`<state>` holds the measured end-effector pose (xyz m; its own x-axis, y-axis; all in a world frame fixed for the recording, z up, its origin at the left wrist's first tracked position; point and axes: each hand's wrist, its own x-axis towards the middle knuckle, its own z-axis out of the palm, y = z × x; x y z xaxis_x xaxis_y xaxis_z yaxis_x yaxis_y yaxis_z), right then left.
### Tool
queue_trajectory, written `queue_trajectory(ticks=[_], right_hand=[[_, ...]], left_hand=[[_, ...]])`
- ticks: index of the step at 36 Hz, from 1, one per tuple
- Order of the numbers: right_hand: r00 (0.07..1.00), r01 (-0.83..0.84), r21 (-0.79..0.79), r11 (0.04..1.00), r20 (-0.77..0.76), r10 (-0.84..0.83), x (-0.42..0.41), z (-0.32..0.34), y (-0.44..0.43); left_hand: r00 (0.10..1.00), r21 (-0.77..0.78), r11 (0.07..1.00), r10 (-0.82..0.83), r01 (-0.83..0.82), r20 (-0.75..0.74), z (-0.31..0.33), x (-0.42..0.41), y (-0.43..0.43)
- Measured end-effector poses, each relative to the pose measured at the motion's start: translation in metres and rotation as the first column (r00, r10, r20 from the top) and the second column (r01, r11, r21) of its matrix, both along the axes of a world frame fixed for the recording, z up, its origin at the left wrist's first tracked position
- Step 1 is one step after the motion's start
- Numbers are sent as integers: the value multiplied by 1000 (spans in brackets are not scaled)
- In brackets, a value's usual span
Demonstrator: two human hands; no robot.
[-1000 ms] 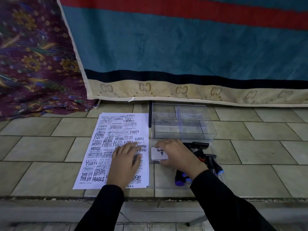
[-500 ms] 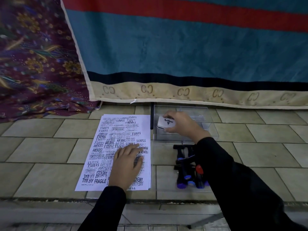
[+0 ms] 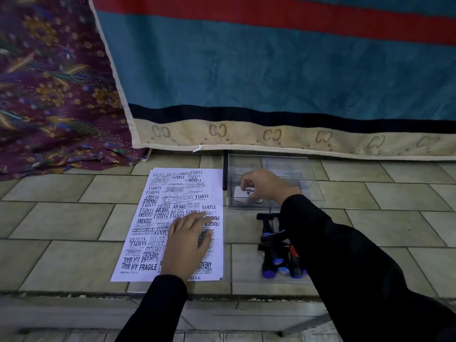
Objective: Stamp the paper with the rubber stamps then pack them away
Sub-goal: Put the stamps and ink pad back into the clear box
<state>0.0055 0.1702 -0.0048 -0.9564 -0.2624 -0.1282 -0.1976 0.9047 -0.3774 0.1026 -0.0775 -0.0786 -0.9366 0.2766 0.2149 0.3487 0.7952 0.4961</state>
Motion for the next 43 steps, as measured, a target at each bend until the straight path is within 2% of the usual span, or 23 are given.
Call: queue_trajectory(ticks=[6,10,12,14,16,18,22,24,26,28,31,33,35,37,40,43], right_hand=[[999,-17,-9,1000,39,18,2,1,1],[999,-32,29,999,20,32,4,3,3],[1000,-19,27,999,-11,19,8,4,3],[999,6,-11,1000,-38,-6,15,9,4],[996,26,-46,999,-89,-30,27,17,4],[982,44,-95,994,-177,-60,43,27,4],[961,72,-196,978,-248,-120,85,43,5],[965,101,-211,972,-218,-148,105,48,6],[972,103,-196,975,-188,-140,124,49,7],[984,79,-126,989,-151,-98,141,48,6],[997,34,29,999,-76,-32,160,38,5],[999,1,125,992,-47,5,169,30,4],[998,-21,215,976,-50,32,173,24,3],[997,-20,270,963,-69,40,175,20,3],[993,-8,313,950,-112,45,175,17,3],[993,-2,313,950,-114,40,173,16,4]], left_hand=[[1000,22,1000,8,-8,17,0,-1,-2],[999,89,996,4,-7,33,0,-3,-4],[997,122,992,4,-13,77,1,-5,-4],[979,226,973,6,-52,202,3,-9,-6],[927,439,889,-44,-134,372,11,-11,-9],[883,608,763,-109,-220,456,19,-11,-11],[886,752,559,-62,-350,459,29,-9,-14],[908,769,532,-5,-353,420,31,-4,-10],[941,758,573,72,-311,332,34,4,-2],[975,705,676,105,-216,197,37,14,8],[997,531,847,-53,16,54,41,30,27],[973,360,912,-226,197,39,43,42,42],[936,196,923,-348,332,51,42,52,56],[917,82,916,-397,393,41,36,59,68],[913,-17,915,-402,404,60,31,62,78],[914,-48,914,-399,403,77,30,61,80]])
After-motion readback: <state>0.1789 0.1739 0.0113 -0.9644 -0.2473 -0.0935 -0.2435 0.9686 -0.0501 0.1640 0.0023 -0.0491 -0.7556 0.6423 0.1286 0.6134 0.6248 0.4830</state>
